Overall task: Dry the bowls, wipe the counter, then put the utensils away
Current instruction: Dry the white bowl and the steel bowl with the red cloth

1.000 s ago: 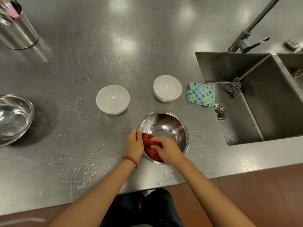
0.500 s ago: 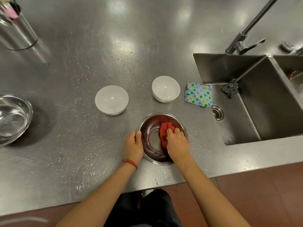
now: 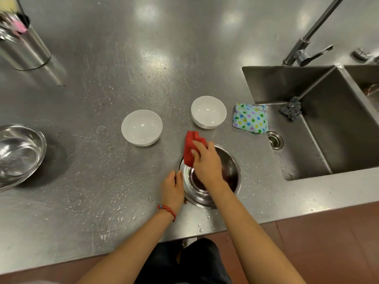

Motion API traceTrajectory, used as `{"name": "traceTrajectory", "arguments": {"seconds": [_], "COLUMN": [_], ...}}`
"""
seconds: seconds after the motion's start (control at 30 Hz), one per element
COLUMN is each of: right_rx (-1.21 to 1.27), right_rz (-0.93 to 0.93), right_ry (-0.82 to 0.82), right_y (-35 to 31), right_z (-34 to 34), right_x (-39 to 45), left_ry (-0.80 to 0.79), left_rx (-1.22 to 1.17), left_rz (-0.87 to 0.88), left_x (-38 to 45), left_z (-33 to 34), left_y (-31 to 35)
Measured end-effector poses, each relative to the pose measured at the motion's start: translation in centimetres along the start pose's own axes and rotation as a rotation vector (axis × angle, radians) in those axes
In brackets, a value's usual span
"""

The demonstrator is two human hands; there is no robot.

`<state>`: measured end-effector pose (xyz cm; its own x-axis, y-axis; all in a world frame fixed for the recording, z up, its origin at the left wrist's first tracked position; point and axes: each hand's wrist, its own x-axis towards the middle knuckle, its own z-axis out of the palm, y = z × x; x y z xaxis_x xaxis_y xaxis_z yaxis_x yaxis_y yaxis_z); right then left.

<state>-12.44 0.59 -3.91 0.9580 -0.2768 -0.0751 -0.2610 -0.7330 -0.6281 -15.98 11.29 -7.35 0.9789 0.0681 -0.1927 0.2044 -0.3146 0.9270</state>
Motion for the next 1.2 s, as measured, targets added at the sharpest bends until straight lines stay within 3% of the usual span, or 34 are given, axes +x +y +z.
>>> {"name": "traceTrajectory", "arguments": {"seconds": [0.1,0.23,0.37,0.5,0.87,1.1,1.2], "right_rx": [0.053,-0.11,-0.296,-0.357,-0.181,-0.18,0.027], "right_rz": [-0.09,-0.113,0.013,0.129,0.214,0.118,0.098], "right_ry": [-0.062,-0.033,0.089,0.094,0.088,-0.014,-0.041], "right_y": [-0.3,-0.2,1.3,3.3,5.7,3.7,3.1], "right_z": [1.1,0.4,-1.7,-4.0,-5.9,-3.2,-2.6], "right_x": [-1.3,-0.6,0.5,-0.2,-7.6,-10.1,-9.9], "left_ry": [-0.021,-0.032,-0.019,0.015,0.077,0.112,0.109], "left_rx": [-0.011,0.001,-0.044,-0.041,-0.038,-0.059,-0.074], "left_rz": [-0.018,-0.007,-0.002,-0.011,-0.054,-0.063,-0.067], "left_x": [0.0,-0.1,-0.6,-0.8,-1.3,-2.0,-1.9], "left_z": [-0.2,-0.3,-0.1,0.0,0.8,1.3,1.0], "left_y": [-0.3,-0.6,-0.3,-0.2,-0.5,0.0,0.1]}}
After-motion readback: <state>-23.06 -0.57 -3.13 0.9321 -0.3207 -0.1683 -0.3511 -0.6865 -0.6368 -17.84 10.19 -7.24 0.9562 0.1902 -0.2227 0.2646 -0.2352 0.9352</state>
